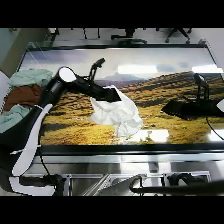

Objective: Fold the shirts.

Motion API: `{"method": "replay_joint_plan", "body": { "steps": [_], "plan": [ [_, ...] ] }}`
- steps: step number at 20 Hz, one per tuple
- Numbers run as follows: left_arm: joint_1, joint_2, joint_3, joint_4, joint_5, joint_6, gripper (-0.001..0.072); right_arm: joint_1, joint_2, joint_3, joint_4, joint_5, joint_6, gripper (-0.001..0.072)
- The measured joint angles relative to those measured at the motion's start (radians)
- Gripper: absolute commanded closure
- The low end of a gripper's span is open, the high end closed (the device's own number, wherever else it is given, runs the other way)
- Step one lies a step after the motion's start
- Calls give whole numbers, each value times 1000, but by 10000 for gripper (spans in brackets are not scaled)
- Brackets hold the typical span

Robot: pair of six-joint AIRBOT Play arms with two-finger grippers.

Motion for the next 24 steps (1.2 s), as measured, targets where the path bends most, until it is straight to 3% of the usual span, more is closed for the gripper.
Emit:
{"method": "replay_joint_plan", "body": {
  "steps": [3,6,10,11,12,18,19,20,21,22,24],
  "plan": [
    [126,-2,40,66,-137,-59,4,8,6,-39,32,37,0,168],
    [236,31,-74,118,-202,-81,4,61,14,-166,103,6,0,167],
    [312,56,-318,139,-99,-71,4,211,-27,-354,222,-206,-22,158],
    [317,47,-364,139,-66,-62,4,254,-53,-377,239,-265,-32,92],
    [318,34,-398,127,-35,-51,4,301,-90,-394,256,-334,-40,88],
    [283,-117,-402,-13,84,28,9,478,-344,-378,373,-602,-117,91],
    [274,-142,-380,-23,86,34,204,488,-376,-359,401,-621,-146,95],
    [266,-166,-355,-29,85,38,488,496,-404,-338,425,-637,-175,168],
    [260,-190,-327,-38,77,41,696,501,-428,-317,435,-650,-202,405],
    [256,-210,-299,-41,64,46,698,505,-445,-298,441,-663,-221,603],
    [252,-237,-243,-46,27,49,700,505,-455,-264,447,-652,-261,651]
  ]
}}
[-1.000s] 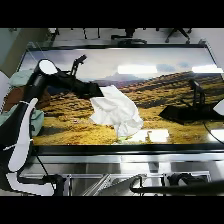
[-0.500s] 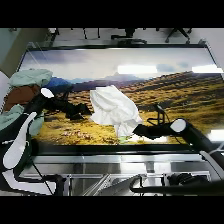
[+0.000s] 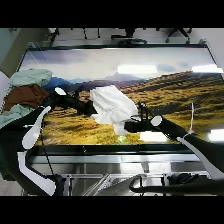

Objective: Fold the shirts.

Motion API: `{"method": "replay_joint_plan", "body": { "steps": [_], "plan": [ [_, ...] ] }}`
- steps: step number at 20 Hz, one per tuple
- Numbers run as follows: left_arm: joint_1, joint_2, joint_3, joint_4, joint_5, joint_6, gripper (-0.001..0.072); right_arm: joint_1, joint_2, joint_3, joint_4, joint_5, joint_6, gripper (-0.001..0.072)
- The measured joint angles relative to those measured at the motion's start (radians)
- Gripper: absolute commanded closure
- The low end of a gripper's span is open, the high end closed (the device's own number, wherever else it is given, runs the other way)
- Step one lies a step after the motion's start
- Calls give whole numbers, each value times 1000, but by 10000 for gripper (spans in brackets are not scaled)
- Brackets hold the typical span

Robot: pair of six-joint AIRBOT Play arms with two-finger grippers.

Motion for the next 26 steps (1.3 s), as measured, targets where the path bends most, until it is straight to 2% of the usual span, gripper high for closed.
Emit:
{"method": "replay_joint_plan", "body": {
  "steps": [1,4,7,11,14,16,21,24,26],
  "plan": [
    [-1,-2,24,-3,-19,0,700,-5,8,19,13,15,-17,688],
    [8,43,92,-3,-64,3,700,-75,76,84,26,128,-47,689],
    [32,175,189,-8,-106,-2,700,-231,198,220,32,319,-61,689],
    [64,413,428,-10,-127,-40,700,-479,332,562,71,539,-103,689],
    [68,575,645,-16,-80,-55,700,-618,369,881,105,661,-129,689],
    [67,678,714,-16,-24,-61,699,-664,377,1044,115,721,-137,689],
    [67,884,582,93,93,-69,699,-704,371,1188,77,874,-139,688],
    [67,902,426,155,119,-69,699,-709,326,1107,57,916,-146,688],
    [67,857,322,177,129,-68,699,-708,278,1001,61,902,-188,688]
  ]
}}
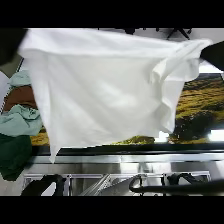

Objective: Fold the shirts.

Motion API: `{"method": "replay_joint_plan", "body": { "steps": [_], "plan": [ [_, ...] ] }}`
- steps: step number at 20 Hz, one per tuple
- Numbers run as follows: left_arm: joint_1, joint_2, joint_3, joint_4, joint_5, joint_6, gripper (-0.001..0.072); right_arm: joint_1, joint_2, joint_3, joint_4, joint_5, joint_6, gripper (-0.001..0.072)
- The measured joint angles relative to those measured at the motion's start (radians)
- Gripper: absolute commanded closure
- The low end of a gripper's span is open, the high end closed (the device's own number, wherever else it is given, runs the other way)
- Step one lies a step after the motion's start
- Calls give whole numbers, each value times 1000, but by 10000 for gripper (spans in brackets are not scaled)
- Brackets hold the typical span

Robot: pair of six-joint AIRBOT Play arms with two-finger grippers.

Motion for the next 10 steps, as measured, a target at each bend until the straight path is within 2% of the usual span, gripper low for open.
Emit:
{"method": "replay_joint_plan", "body": {
  "steps": [4,7,8,9,10],
  "plan": [
    [0,-210,-159,17,43,75,699,37,-175,-227,1,-152,-122,687],
    [2,-433,-187,23,80,120,697,97,-371,-306,3,-282,-194,680],
    [6,-511,-171,23,89,126,581,119,-427,-317,4,-325,-214,658],
    [12,-583,-144,23,89,132,233,142,-481,-327,5,-369,-227,485],
    [18,-644,-109,23,80,132,8,161,-527,-333,7,-415,-239,362]
  ]
}}
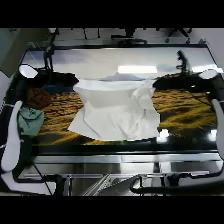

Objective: Fold the shirts.

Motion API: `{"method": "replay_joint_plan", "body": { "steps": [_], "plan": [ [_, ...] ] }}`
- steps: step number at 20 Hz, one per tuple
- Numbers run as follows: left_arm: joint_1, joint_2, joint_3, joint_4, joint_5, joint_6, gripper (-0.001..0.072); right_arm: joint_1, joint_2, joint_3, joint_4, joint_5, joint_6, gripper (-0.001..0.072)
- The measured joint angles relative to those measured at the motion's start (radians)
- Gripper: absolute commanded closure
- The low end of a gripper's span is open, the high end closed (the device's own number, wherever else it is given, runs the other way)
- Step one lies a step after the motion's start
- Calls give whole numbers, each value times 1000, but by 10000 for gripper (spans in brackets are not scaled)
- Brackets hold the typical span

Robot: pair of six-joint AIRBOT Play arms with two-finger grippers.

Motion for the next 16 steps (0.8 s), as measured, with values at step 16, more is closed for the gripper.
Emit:
{"method": "replay_joint_plan", "body": {
  "steps": [16],
  "plan": [
    [313,-177,-38,1,-539,-31,5,-350,258,-350,-332,153,204,339]
  ]
}}
